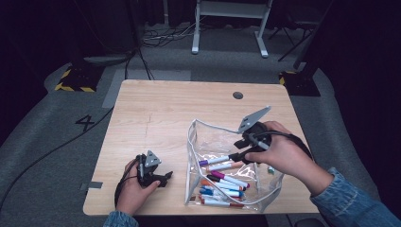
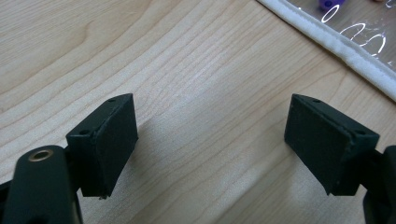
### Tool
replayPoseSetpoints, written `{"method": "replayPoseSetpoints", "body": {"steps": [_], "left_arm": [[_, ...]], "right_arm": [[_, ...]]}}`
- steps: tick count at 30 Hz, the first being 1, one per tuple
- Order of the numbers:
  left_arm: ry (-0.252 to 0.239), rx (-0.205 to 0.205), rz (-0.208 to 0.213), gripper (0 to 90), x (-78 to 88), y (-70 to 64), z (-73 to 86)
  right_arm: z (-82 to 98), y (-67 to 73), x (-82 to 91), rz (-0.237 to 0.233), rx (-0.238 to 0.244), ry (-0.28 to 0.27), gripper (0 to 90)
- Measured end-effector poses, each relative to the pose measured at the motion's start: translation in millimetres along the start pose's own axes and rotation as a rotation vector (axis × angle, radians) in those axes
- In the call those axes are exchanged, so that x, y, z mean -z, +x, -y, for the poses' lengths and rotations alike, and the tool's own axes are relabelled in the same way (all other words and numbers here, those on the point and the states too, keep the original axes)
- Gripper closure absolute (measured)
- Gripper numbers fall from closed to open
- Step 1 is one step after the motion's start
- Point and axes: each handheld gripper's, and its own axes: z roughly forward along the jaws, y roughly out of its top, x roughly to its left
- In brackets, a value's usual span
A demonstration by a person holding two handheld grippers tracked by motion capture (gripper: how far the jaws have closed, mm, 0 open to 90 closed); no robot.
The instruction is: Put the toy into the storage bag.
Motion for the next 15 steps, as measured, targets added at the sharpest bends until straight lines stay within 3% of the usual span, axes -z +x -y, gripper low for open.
{"method": "replayPoseSetpoints", "body": {"steps": [7, 15], "left_arm": [[-0.001, -0.001, 0.0, 17.5, 0.0, 0.0, 0.0], [0.0, -0.002, -0.006, 17.5, 0.2, 0.2, -0.1]], "right_arm": [[16.0, -27.1, 41.1, 0.086, -0.086, -0.07, 54.2], [40.3, -61.6, 67.9, 0.184, -0.207, -0.108, 56.2]]}}
